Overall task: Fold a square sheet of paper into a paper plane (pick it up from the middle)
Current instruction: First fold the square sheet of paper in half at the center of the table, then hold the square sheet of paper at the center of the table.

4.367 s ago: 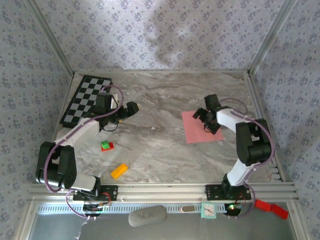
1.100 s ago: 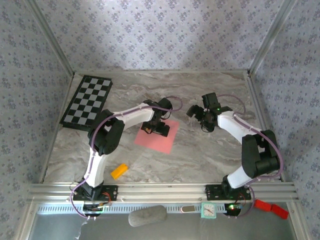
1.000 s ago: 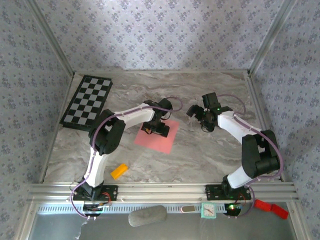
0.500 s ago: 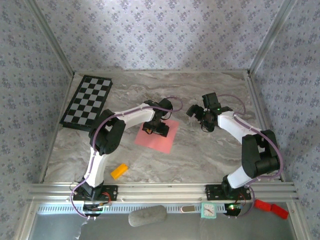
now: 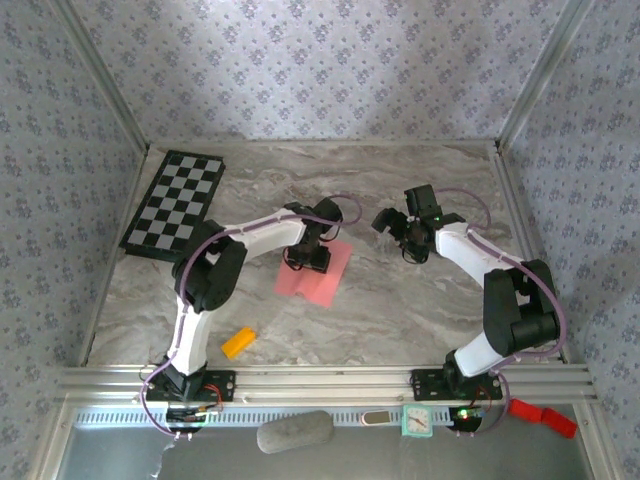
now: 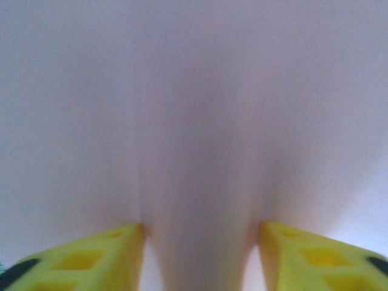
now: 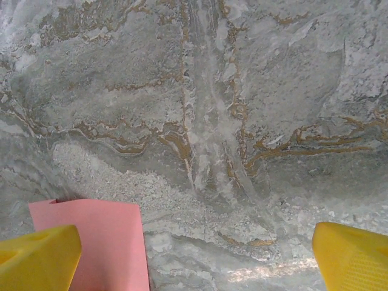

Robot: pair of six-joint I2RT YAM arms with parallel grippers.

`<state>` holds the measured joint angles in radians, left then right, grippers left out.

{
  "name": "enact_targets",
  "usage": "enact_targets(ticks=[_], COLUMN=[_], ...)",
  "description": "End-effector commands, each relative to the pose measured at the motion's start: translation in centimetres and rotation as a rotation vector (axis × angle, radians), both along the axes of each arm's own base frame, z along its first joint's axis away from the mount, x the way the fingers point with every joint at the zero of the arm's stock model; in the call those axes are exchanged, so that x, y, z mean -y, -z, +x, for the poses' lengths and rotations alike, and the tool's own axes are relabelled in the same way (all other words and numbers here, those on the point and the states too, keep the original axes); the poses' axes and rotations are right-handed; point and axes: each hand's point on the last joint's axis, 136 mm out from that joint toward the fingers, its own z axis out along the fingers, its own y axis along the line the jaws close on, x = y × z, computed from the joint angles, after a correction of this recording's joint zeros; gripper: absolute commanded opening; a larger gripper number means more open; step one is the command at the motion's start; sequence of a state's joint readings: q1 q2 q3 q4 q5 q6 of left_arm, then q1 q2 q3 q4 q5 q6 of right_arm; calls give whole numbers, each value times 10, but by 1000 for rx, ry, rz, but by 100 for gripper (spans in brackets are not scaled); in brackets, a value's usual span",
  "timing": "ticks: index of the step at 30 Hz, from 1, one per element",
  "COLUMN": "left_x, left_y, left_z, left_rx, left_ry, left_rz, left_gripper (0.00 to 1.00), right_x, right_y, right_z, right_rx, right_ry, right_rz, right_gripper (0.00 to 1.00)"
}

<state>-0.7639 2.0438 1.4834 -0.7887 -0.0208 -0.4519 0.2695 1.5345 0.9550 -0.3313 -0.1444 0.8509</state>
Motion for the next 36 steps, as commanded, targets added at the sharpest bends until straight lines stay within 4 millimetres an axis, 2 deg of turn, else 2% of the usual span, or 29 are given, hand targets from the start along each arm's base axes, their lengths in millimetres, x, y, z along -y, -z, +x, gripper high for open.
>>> enact_targets(ticks=[1, 5, 12, 15, 18, 23, 29, 36], left_x=[7, 17, 34, 41, 39, 28, 15, 1], left_y=[-34, -58, -97, -103, -92, -60, -32, -10], left_z=[6, 7, 7, 12, 17, 21, 15, 10], left_rx=[40, 27, 15, 11, 16, 13, -8, -28], left_ry=[-45, -96, -153, -179, -215, -284, -316, -339], left_rz=[-158, -395, -742, -839, -839, -778, -712, -639], left_gripper=[39, 27, 25, 25, 25, 24, 23, 20], right_x=[-3, -18, -45, -61, -76, -100, -128, -153], right_y=[-8, -15, -31, -34, -28, -11, 9, 33], right_z=[0, -1, -11, -17, -21, -27, -32, -36], right_rx=[42, 108, 227, 241, 221, 163, 81, -6], right_ry=[-23, -83, -191, -254, -293, -344, -411, -472], right_rz=[32, 120, 251, 286, 306, 340, 334, 286], right_gripper=[100, 99, 98, 98, 95, 81, 55, 30])
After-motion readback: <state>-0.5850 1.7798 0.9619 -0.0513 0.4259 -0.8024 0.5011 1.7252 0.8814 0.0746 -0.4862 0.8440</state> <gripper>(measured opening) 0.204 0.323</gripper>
